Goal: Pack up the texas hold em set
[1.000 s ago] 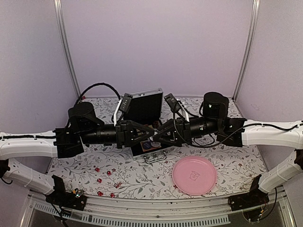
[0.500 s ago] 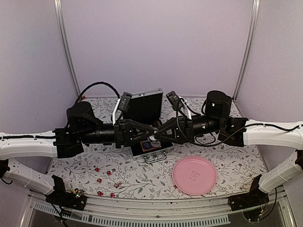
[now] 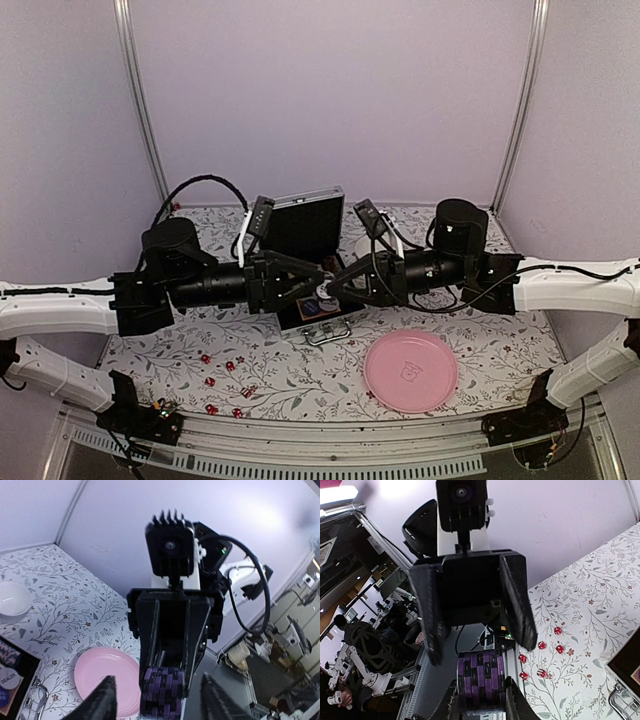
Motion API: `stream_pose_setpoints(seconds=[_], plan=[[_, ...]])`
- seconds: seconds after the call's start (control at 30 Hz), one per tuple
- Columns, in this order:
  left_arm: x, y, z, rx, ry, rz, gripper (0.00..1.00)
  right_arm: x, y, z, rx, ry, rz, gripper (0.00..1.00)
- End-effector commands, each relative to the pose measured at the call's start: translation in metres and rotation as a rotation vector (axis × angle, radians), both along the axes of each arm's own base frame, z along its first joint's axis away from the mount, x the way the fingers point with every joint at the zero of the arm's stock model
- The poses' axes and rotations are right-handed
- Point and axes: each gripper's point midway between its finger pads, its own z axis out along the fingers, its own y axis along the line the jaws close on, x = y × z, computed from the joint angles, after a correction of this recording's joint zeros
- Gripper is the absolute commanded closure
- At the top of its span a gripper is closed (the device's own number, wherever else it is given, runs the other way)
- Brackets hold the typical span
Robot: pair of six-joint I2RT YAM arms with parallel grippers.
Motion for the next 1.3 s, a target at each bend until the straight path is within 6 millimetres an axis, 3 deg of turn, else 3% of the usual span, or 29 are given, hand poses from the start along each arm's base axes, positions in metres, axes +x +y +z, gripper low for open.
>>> stream_pose_setpoints(seconds=[0.0,0.07,0.13,0.3,0.47,0.6,0.73,0.97,1.27], plan=[[0.028,0.029,-0.001,0.055,-0.022,0.233,0.22,0.026,-0.013,-0.001,-0.026,-0.043,-0.154,0.92],[0.041,0.048,-0.004,0.091,-0.023,0.336,0.11,0.041,-0.017,-0.014,-0.105,-0.042,-0.243,0.94],[0.053,0.067,-0.004,0.121,-0.026,0.403,0.07,0.059,-0.023,-0.032,-0.207,-0.062,-0.343,0.94],[0.088,0.116,-0.002,0.249,-0.072,0.519,0.03,0.086,-0.040,-0.093,-0.492,-0.122,-0.468,0.93],[0.136,0.183,-0.003,0.443,-0.114,0.690,0.03,0.096,-0.043,-0.138,-0.718,-0.242,-0.430,0.94],[0.169,0.240,-0.008,0.563,-0.088,0.864,0.03,0.107,-0.044,-0.154,-0.822,-0.364,-0.386,0.95],[0.178,0.275,-0.014,0.651,-0.173,1.029,0.03,0.117,-0.040,-0.167,-0.883,-0.443,-0.340,0.93],[0.178,0.312,-0.024,0.774,-0.224,1.183,0.03,0.139,-0.036,-0.191,-0.989,-0.518,-0.303,0.88],[0.177,0.302,-0.049,0.768,-0.166,1.104,0.03,0.152,-0.047,-0.203,-1.104,-0.665,-0.243,0.87]])
